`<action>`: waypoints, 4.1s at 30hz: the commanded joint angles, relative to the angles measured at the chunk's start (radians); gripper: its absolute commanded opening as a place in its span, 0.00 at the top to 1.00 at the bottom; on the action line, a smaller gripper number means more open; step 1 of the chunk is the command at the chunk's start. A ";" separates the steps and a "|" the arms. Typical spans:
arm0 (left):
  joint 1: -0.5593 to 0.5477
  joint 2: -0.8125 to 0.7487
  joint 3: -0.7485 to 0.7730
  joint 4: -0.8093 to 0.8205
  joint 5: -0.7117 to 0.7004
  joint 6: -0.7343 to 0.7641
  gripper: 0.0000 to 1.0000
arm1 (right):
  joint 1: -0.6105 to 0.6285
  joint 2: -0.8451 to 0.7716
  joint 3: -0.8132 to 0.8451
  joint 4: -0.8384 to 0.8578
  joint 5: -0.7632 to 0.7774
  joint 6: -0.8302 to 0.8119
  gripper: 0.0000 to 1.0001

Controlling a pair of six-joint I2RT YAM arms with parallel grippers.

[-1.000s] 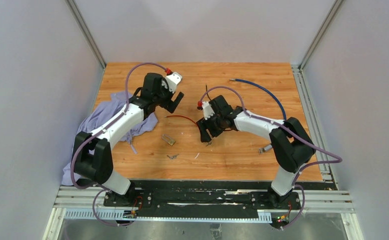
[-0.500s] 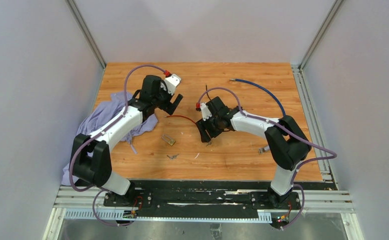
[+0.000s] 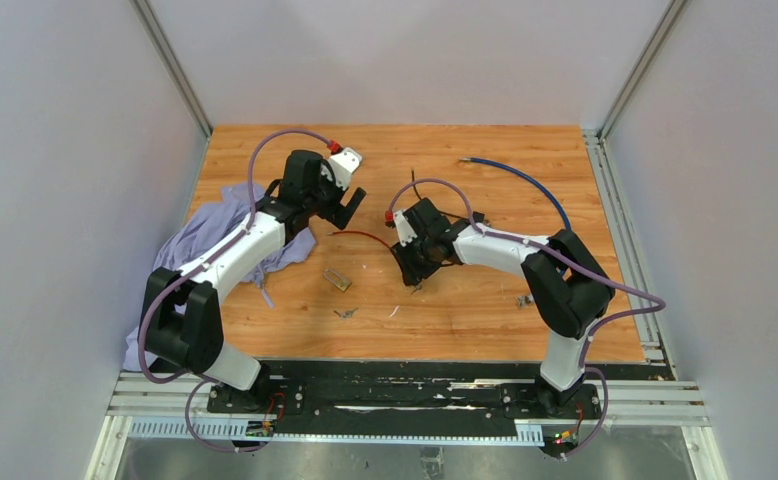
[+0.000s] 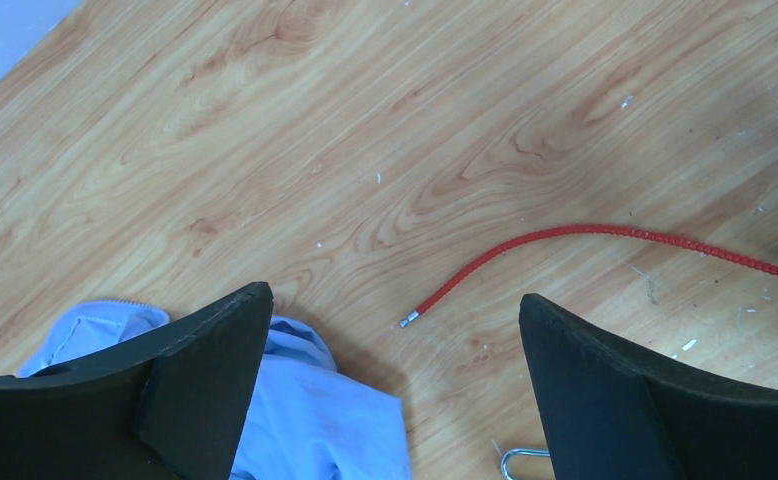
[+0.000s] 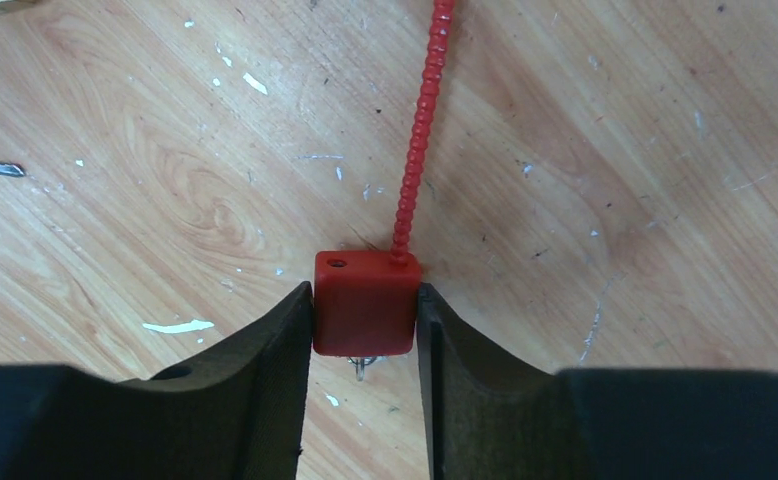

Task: Lock with the key
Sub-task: Pick up the lock from the center of the board, then lock the lock.

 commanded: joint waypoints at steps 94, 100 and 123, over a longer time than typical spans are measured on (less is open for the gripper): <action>0.008 -0.044 -0.005 0.022 0.016 -0.036 0.02 | -0.195 -0.167 -0.049 -0.037 0.099 -0.260 0.99; 0.008 -0.045 -0.003 0.025 0.030 -0.034 0.02 | -0.199 -0.290 -0.091 0.014 0.042 -0.357 0.99; 0.008 -0.024 0.126 -0.216 0.645 0.155 0.09 | -0.267 -0.616 -0.135 -0.050 -0.240 -0.620 0.99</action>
